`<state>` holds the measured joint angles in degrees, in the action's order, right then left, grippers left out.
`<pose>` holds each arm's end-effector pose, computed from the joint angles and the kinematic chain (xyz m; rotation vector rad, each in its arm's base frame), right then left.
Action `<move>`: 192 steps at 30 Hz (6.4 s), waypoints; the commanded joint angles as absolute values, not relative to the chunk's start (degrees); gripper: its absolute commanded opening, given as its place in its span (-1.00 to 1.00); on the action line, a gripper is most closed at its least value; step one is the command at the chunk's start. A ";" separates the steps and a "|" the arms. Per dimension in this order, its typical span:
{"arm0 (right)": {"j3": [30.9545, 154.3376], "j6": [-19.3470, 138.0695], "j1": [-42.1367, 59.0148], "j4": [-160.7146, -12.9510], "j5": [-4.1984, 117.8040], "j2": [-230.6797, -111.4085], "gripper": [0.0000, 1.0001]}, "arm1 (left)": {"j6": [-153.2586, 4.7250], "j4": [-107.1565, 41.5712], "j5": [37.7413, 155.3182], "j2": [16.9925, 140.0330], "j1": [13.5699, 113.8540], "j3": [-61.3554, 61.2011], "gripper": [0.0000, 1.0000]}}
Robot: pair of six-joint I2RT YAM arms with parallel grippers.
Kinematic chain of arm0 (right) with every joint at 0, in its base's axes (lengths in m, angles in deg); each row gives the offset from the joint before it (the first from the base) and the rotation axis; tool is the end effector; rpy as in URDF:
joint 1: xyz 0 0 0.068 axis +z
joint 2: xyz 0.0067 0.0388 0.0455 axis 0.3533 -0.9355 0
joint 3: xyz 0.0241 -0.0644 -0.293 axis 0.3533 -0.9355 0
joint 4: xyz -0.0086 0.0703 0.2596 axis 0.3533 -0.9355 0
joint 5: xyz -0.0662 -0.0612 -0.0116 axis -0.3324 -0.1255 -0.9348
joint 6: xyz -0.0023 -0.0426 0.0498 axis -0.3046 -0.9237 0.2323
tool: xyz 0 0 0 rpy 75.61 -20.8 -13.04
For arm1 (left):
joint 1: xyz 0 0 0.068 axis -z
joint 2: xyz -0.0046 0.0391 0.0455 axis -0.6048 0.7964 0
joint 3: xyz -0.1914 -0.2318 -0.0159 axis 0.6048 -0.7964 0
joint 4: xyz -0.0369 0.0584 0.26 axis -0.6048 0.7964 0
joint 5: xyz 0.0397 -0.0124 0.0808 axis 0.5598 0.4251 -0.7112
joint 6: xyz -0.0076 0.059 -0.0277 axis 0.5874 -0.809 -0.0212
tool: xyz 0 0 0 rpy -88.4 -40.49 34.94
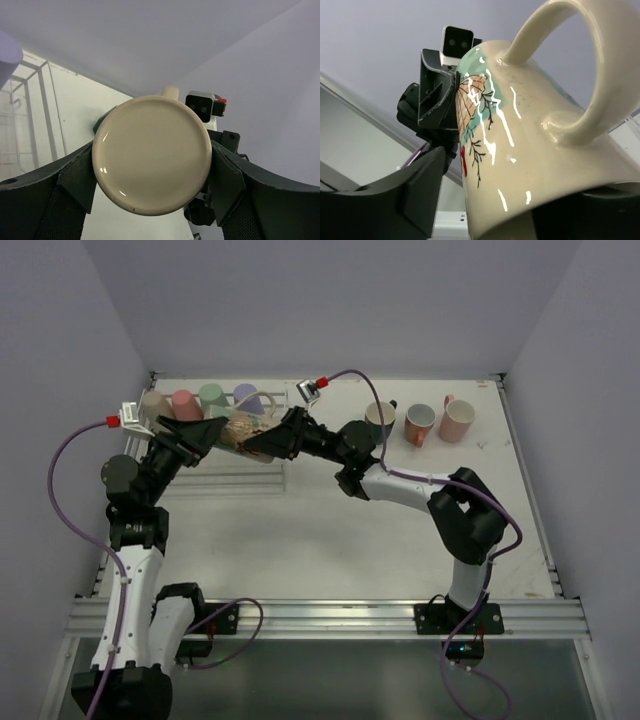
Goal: Unload the cups from the dish rack
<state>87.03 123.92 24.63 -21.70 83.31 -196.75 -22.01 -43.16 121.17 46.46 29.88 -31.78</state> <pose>0.2933 0.3380 0.3450 -0.3545 1.4278 2.0603 0.1804 -0.0051 0.3814 -0.4349 1.4843 -1.1975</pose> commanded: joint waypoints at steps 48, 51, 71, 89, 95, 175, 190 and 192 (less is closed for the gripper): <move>154.21 34.28 16.67 -132.12 48.12 -212.47 -1.00 | -67.92 -13.81 97.06 38.01 54.35 -28.91 1.00; 155.17 31.46 16.14 -131.33 46.26 -214.94 -1.00 | -67.92 -14.86 96.00 36.86 54.35 -29.97 1.00; 151.75 30.92 12.10 -122.54 48.63 -225.31 -1.00 | -70.55 -19.00 97.76 38.09 54.26 -33.05 1.00; 145.16 33.65 11.48 -118.06 49.52 -222.86 -0.32 | -70.38 -18.91 96.88 39.67 53.83 -32.96 1.00; 143.40 34.97 11.22 -114.80 49.25 -219.17 0.15 | -70.29 -18.91 96.79 40.46 53.21 -32.96 1.00; 70.10 99.65 16.93 -58.56 64.80 -160.18 0.98 | -62.65 -33.50 80.52 81.61 52.77 -1.04 -0.37; 66.14 108.62 17.55 -44.67 69.47 -164.76 0.97 | -34.62 -51.50 107.95 54.70 52.77 -27.33 -0.40; 65.97 108.62 17.63 -44.84 68.68 -164.67 0.96 | -31.73 -53.09 109.53 54.44 52.77 -28.38 -0.40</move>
<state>66.20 107.16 17.24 -49.86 68.21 -164.79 -39.89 -43.66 102.88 56.16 52.72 -27.56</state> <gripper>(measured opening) 0.982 0.680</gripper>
